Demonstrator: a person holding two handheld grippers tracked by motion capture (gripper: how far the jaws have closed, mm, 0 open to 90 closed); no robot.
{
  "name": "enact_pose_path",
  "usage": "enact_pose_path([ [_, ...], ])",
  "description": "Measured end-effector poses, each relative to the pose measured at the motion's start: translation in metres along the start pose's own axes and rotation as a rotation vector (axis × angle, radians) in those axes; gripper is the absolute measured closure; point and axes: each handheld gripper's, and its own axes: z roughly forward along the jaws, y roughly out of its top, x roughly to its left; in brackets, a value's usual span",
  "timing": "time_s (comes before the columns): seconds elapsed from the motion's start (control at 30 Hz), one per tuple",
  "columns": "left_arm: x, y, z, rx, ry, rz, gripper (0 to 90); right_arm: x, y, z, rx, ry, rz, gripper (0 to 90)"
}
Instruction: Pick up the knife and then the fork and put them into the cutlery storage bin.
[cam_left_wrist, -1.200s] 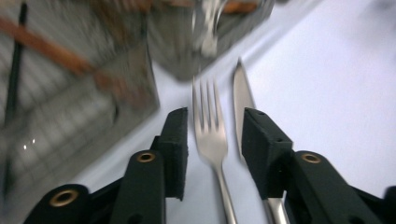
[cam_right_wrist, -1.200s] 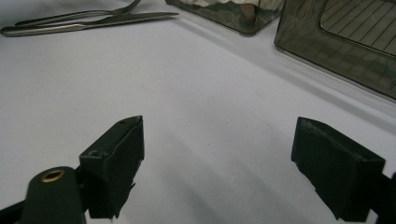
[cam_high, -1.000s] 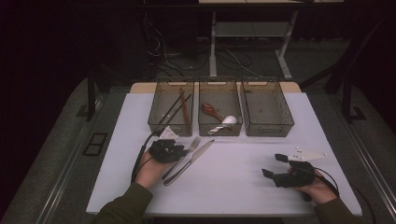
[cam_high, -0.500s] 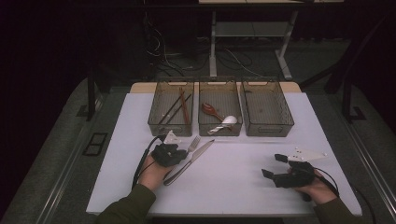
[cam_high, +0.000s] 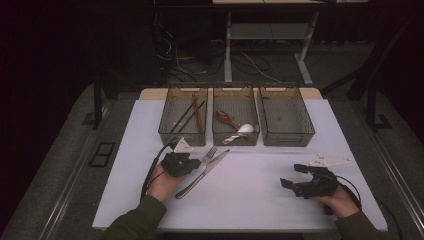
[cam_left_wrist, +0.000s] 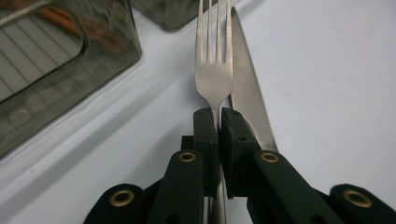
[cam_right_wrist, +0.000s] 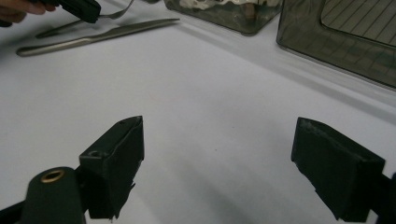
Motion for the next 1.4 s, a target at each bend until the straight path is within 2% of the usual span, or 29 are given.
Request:
enact_pose_path([
  [0.07, -0.001, 0.002, -0.002, -0.016, -0.011, 0.005, 85.0, 0.0, 0.003, -0.001, -0.001, 0.022, 0.004, 13.1],
  [0.23, -0.008, 0.011, -0.009, -0.062, -0.025, 0.03, 85.2, 0.0, 0.013, -0.007, -0.029, 0.101, 0.032, 13.2],
  [0.47, -0.024, 0.031, -0.019, -0.143, -0.049, 0.073, 85.3, 0.012, 0.033, 0.005, -0.027, 0.115, -0.011, 16.2],
  [0.63, -0.04, 0.046, -0.015, -0.17, -0.084, 0.109, 85.3, 0.023, 0.055, 0.014, -0.067, 0.168, -0.014, 26.2],
  [0.77, -0.05, 0.054, -0.007, -0.17, -0.107, 0.136, 85.3, 0.031, 0.073, 0.023, -0.115, 0.236, 0.005, 33.5],
  [0.83, -0.055, 0.058, -0.002, -0.166, -0.119, 0.148, 85.3, 0.034, 0.082, 0.029, -0.131, 0.25, 0.01, 36.0],
  [0.97, -0.063, 0.065, 0.003, -0.174, -0.131, 0.163, 85.3, 0.041, 0.095, 0.041, -0.127, 0.274, 0.005, 39.5],
  [1.13, -0.069, 0.071, 0.006, -0.19, -0.136, 0.171, 85.3, 0.046, 0.101, 0.057, -0.119, 0.282, 0.02, 46.1],
  [1.23, -0.071, 0.074, 0.007, -0.196, -0.135, 0.177, 85.3, 0.045, 0.103, 0.061, -0.126, 0.266, 0.046, 56.3],
  [1.33, -0.073, 0.074, 0.008, -0.2, -0.134, 0.179, 85.3, 0.043, 0.104, 0.063, -0.14, 0.244, 0.074, 70.2],
  [1.4, -0.073, 0.074, 0.008, -0.202, -0.129, 0.176, 85.2, 0.041, 0.105, 0.064, -0.154, 0.25, 0.083, 75.2],
])
